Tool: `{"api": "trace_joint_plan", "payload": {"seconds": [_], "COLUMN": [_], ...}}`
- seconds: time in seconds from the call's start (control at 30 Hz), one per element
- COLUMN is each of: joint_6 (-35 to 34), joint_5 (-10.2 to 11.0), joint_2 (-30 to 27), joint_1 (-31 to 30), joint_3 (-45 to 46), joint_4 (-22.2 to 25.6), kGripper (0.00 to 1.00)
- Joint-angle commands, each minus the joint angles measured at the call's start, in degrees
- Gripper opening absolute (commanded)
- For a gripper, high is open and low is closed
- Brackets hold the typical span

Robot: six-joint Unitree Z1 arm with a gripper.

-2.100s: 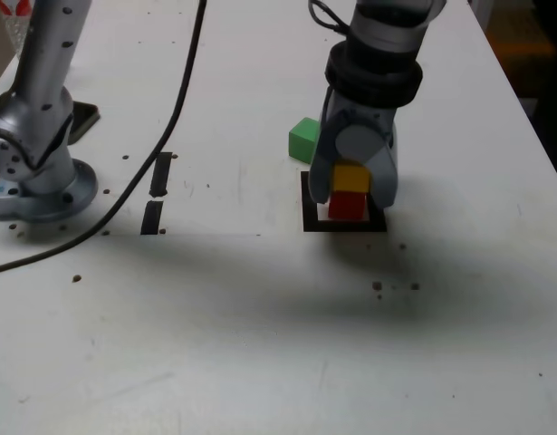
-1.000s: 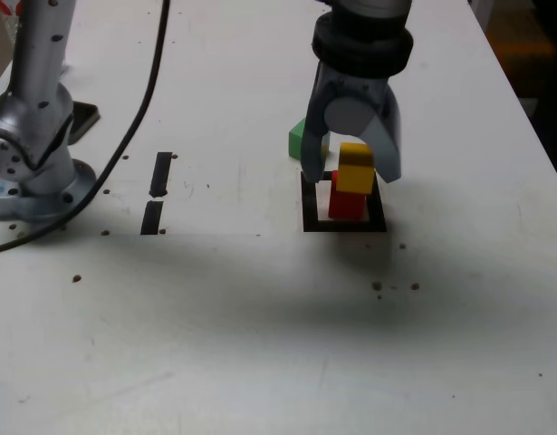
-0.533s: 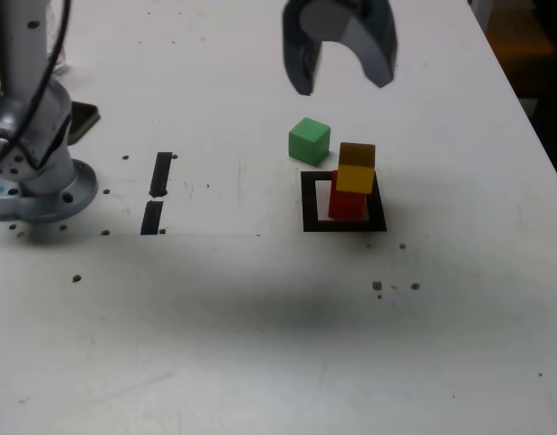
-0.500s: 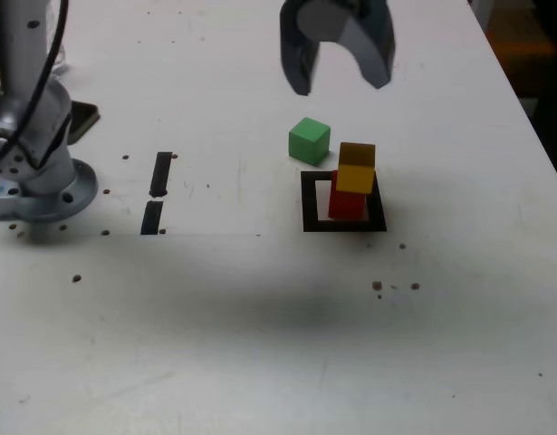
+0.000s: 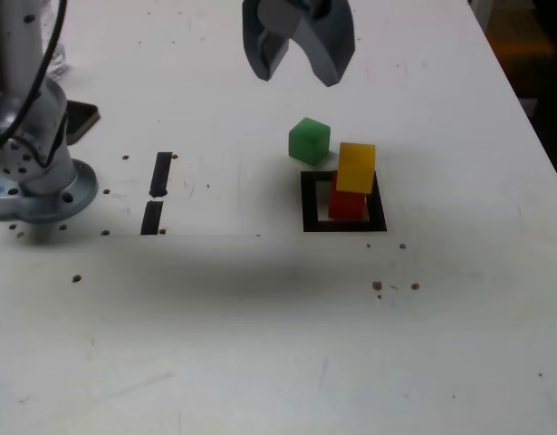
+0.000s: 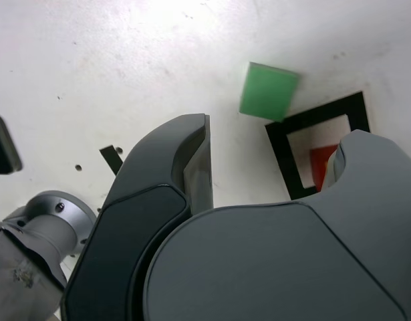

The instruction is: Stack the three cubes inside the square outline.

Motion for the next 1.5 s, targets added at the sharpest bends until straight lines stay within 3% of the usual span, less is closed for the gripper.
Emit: {"api": "trace_joint_plan", "payload": {"seconds": [0.0, 0.13, 0.43, 1.47], "joint_6": [1.1, 3.4, 4.7, 11.9], "joint_5": [-0.1, -1.1, -2.4, -0.4], "joint_2": [-0.4, -0.5, 0.0, 9.7], "joint_1": [0.7, 1.5, 2.0, 5.5], "joint_3": [1.5, 5.8, 10.9, 13.0], "joint_4": [-1.4, -6.1, -11.0, -17.6], "kGripper": [0.72, 0.72, 0.73, 0.74]}}
